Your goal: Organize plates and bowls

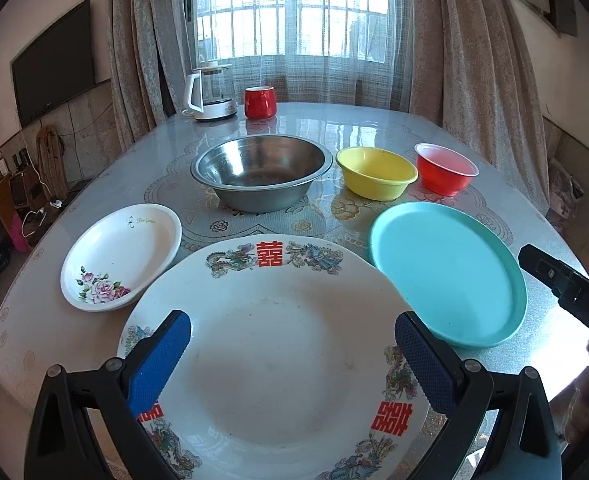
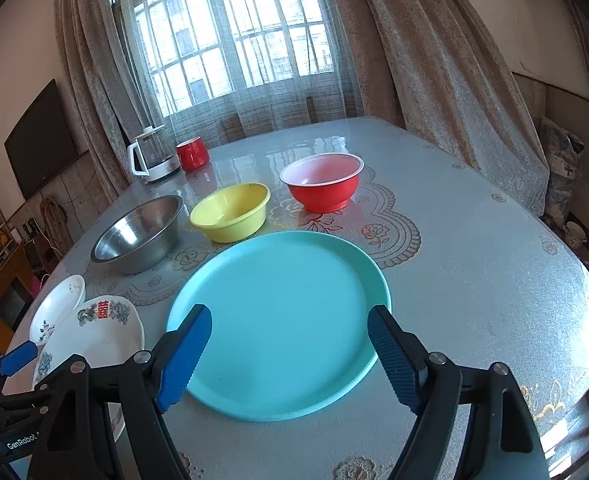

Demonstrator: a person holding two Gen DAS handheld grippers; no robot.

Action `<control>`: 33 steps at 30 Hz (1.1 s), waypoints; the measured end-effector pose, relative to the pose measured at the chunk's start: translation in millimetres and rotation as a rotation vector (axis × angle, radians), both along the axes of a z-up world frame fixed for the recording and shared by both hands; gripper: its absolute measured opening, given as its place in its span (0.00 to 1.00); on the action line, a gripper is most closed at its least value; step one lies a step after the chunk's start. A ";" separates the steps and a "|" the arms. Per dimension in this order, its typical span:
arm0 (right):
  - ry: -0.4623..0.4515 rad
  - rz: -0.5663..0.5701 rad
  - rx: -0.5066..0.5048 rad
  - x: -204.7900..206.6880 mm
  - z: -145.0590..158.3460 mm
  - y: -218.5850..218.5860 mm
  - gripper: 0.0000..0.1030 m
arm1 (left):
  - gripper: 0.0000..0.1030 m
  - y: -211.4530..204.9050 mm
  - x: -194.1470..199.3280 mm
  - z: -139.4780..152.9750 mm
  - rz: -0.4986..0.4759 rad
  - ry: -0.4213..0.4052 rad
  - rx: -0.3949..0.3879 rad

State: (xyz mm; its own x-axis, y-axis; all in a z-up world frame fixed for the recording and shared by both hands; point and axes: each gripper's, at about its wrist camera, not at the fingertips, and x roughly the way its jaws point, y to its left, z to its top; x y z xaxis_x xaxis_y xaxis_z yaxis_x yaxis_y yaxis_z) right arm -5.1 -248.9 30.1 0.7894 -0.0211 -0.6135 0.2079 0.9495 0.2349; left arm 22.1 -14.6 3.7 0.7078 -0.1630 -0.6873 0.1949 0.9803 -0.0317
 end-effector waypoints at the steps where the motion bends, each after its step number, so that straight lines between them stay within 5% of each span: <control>1: 0.002 -0.005 0.011 0.1 -0.4 -4.4 0.78 | 1.00 0.0 3.4 0.6 -0.014 0.021 -0.021; 7: 0.048 -0.068 0.058 2.2 -9.8 -37.1 0.56 | 0.98 -5.3 21.2 11.2 -0.099 0.047 -0.065; 12: 0.111 -0.107 0.093 6.2 -26.1 -60.0 0.37 | 0.84 -14.6 44.9 21.1 -0.183 0.061 -0.071; 20: 0.161 -0.069 0.079 16.3 -40.0 -61.3 0.30 | 0.37 -52.6 92.5 4.4 -0.281 0.239 -0.015; 33: 0.199 -0.027 0.020 28.2 -51.5 -58.9 0.16 | 0.25 -108.4 133.9 -25.3 -0.424 0.314 0.100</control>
